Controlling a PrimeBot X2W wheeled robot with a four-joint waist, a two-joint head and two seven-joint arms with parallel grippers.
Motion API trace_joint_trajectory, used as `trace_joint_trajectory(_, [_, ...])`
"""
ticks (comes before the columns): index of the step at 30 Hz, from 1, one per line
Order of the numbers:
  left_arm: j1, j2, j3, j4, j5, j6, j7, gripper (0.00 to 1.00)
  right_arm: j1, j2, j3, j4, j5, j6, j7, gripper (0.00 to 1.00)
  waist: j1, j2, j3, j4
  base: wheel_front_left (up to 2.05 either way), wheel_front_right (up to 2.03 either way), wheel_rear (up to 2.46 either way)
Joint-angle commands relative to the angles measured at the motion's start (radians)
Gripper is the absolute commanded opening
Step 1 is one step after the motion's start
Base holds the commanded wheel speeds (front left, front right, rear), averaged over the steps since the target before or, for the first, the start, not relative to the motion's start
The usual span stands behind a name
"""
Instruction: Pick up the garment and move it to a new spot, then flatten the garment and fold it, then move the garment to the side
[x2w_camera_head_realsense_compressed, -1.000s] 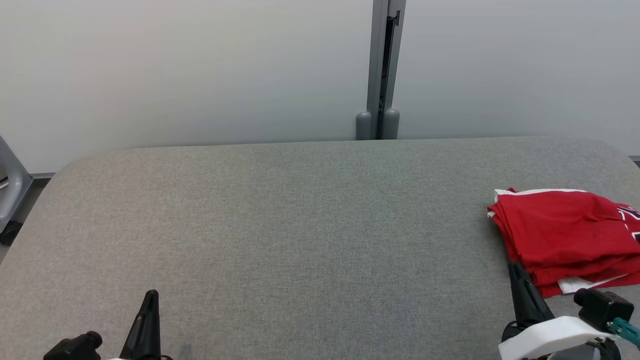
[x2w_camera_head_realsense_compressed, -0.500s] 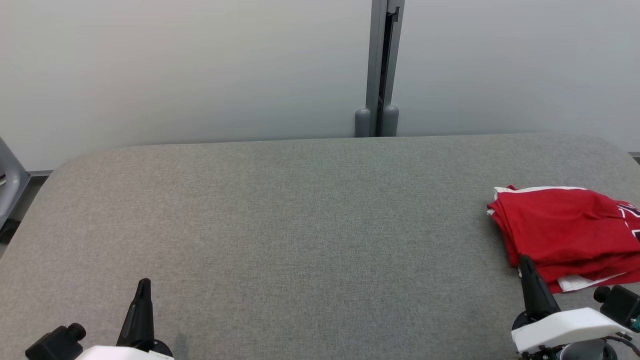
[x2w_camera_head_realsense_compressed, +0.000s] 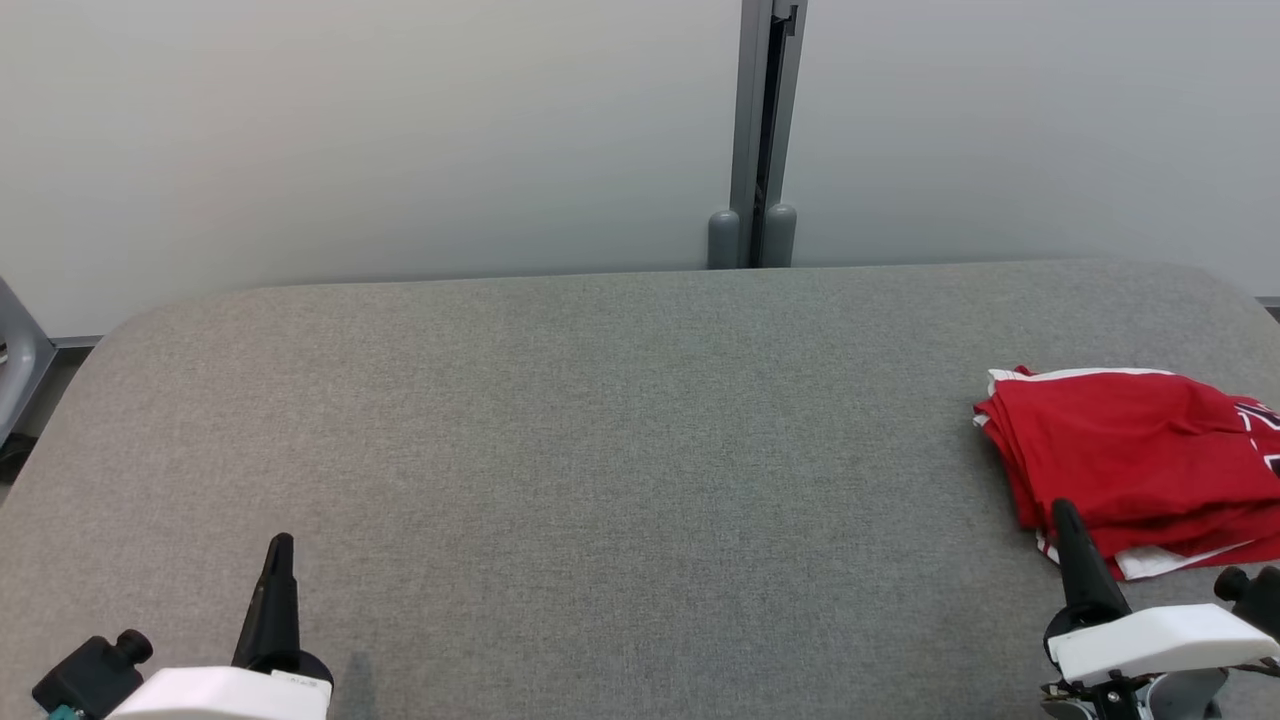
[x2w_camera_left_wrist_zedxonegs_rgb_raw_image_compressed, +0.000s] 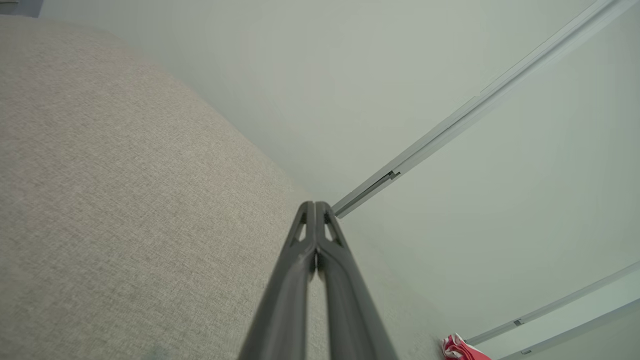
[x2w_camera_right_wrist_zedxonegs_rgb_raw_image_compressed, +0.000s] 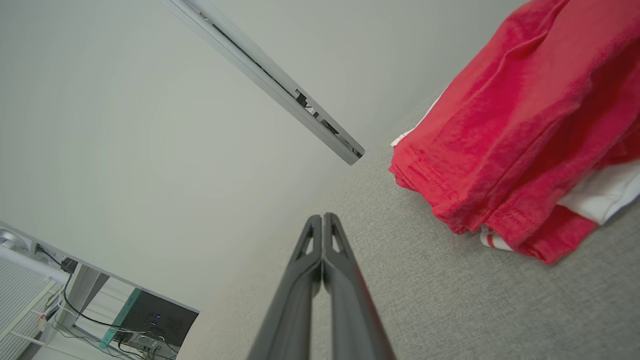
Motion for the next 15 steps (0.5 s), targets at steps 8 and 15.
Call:
trace_joint_trajectory(8, [-0.047, 0.005, 0.014, -0.015, -0.107, -0.003, 0.03, 0.0, -0.026, -0.003, -0.022, -0.022, 0.111, 0.0, 0.031, 0.0, 0.0, 0.0, 0.005, -0.002, 0.0, 0.0, 0.0])
trace_joint_trajectory(15, [-0.057, 0.003, 0.02, -0.015, -0.181, -0.004, 0.05, 0.0, -0.028, -0.002, -0.034, -0.028, 0.186, 0.0, 0.051, 0.0, 0.0, 0.0, 0.009, -0.003, 0.0, 0.0, 0.0])
